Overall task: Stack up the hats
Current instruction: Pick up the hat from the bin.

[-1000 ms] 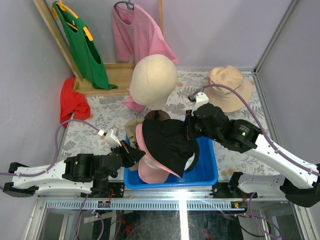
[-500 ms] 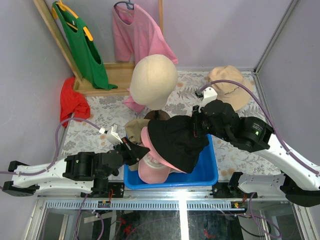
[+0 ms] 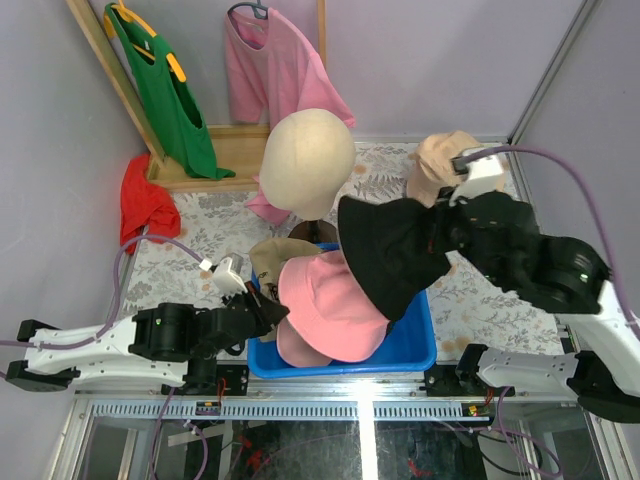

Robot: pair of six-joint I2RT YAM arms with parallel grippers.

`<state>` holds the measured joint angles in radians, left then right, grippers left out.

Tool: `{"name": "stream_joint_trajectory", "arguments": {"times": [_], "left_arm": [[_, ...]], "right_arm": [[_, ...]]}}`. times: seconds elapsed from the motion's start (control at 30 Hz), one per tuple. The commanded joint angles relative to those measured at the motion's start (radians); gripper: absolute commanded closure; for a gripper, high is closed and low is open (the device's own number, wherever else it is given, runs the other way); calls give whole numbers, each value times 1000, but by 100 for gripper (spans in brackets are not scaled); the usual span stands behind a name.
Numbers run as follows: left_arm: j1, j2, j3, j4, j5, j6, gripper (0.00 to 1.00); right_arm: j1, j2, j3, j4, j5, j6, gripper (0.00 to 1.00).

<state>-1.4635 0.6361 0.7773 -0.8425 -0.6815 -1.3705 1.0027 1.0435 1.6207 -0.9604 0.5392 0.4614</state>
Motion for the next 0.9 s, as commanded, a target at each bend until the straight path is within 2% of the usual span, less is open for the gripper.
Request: {"name": "stream_joint_trajectory", "arguments": {"times": [0.0, 0.2, 0.3, 0.5, 0.6, 0.87], "left_arm": [[2, 7, 19, -137, -5, -2, 100], [2, 30, 9, -15, 11, 58, 99], [3, 74, 27, 18, 25, 81, 91], [-8, 99, 47, 33, 41, 83, 94], [-17, 100, 44, 46, 49, 81, 99], [-36, 140, 70, 46, 50, 93, 100]], "right_arm": [[-5, -43, 89, 6, 168, -61, 100], [-5, -52, 108, 5, 199, -80, 100], [-6, -61, 131, 10, 233, -103, 100], [-4, -39, 243, 33, 375, -233, 100], [-5, -42, 251, 125, 456, -333, 100], [-5, -20, 210, 457, 602, -668, 100]]}}
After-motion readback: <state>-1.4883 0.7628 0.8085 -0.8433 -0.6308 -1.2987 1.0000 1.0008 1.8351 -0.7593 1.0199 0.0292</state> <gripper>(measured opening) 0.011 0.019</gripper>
